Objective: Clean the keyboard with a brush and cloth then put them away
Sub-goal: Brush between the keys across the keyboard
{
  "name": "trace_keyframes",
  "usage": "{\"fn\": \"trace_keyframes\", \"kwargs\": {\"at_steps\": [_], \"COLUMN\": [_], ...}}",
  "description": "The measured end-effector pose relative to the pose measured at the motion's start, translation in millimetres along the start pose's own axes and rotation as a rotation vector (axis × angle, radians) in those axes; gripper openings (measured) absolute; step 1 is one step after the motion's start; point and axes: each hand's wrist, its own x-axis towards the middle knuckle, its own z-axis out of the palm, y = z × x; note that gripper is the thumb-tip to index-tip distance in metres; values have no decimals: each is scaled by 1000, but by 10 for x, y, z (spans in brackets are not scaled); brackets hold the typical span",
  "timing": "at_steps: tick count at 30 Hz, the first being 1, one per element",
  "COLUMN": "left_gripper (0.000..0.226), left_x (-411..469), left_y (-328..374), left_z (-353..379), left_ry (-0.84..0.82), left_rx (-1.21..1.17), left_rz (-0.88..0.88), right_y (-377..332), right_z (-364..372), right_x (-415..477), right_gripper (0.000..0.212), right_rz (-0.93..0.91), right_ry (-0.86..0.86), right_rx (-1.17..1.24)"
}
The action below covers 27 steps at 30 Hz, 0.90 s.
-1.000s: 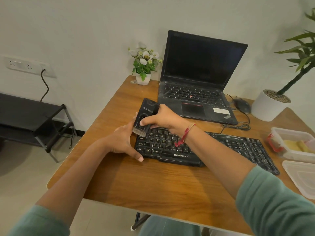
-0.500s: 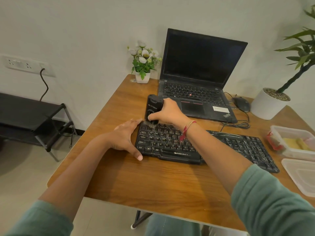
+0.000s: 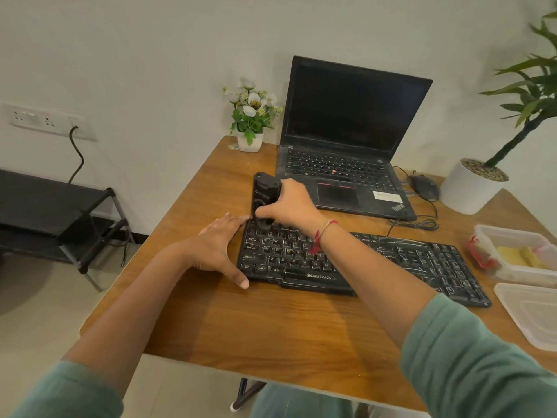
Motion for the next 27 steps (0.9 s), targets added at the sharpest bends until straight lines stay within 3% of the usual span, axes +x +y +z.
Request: {"fn": "trace_keyframes", "kwargs": {"at_steps": [3,8,13,18,22,24,27], "left_gripper": [150,158,158,156,158,158,155], "left_x": [34,12,0,29,44,52,59], "left_y": [-19,12,35,4,-6,-6,-20], "left_z": [4,1,-16,1,7,8,13], "left_ry": [43,-10,-17,-11,2,3,3], "left_rx": [12,20,23,0,10,14,10], "left_rz": [54,6,9,14,19,14,16], "right_y": [-34,32,-32,201,167,136,128], "right_z": [108,23,108,-80,-16,-29,-92], "right_x": [-57,39,-2,21,-116,-129,-78], "right_gripper": [31,24,30,23,30,30,25], "right_rz": [7,-8,-20,36,6,-31,-48], "right_ry": [-131,63,-71,67,5,-56,20], "right_rx": [111,-12,42,-77,93,44,-38]}}
